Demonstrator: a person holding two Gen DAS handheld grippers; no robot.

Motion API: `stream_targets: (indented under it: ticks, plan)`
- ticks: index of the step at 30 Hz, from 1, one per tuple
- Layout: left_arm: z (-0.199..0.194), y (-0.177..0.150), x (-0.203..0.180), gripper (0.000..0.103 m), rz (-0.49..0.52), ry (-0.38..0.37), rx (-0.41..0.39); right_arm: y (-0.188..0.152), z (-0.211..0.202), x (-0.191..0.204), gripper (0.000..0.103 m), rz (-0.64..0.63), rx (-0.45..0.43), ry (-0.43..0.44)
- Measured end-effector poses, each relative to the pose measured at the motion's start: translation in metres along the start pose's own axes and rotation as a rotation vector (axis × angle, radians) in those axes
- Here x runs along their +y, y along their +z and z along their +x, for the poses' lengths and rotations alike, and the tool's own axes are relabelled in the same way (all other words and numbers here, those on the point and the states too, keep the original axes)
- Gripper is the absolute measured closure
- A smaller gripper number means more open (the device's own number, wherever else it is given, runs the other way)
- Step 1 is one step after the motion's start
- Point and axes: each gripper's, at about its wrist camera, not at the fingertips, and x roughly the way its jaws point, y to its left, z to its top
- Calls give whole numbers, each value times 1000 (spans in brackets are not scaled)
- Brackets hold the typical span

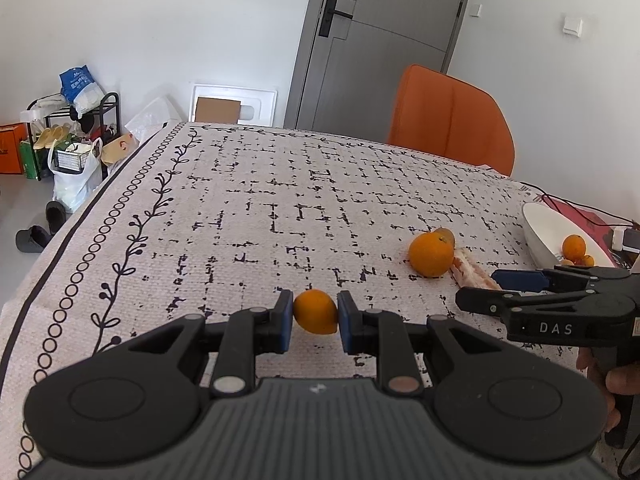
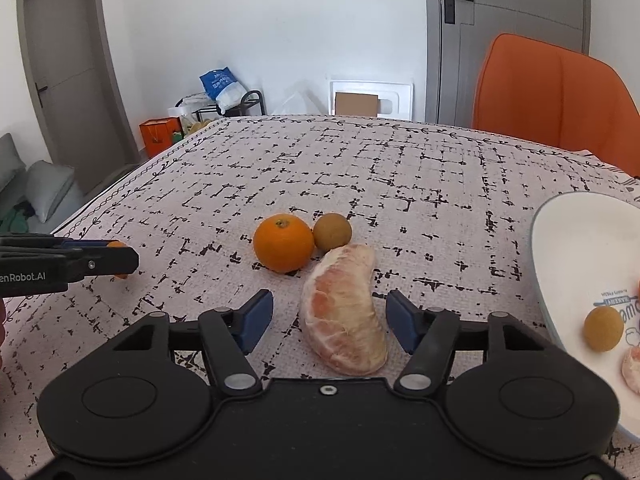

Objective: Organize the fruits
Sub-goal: 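Grasp the peeled pomelo segment with the right gripper while the left gripper holds the mandarin, then carry the mandarin in the left gripper while the right gripper carries the pomelo segment to the plate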

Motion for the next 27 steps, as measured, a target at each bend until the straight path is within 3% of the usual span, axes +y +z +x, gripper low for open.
stream_targets:
  ticks: [2,3,12,27]
  plan:
    - [0,0,-2,81,2,-1,-2,-1,-2,0,62,-2,-6,-6]
    - [0,1,-4,81,3,-2,-4,-2,-3,-1,64,-2,-6,-14]
    - [-8,3,-23,81,34,-23,-19,-10,-25,-8,66,42,-20,31]
    - [-24,16,-64,81,104,-70,-66,-6,-72,-22,66,87,-119,23]
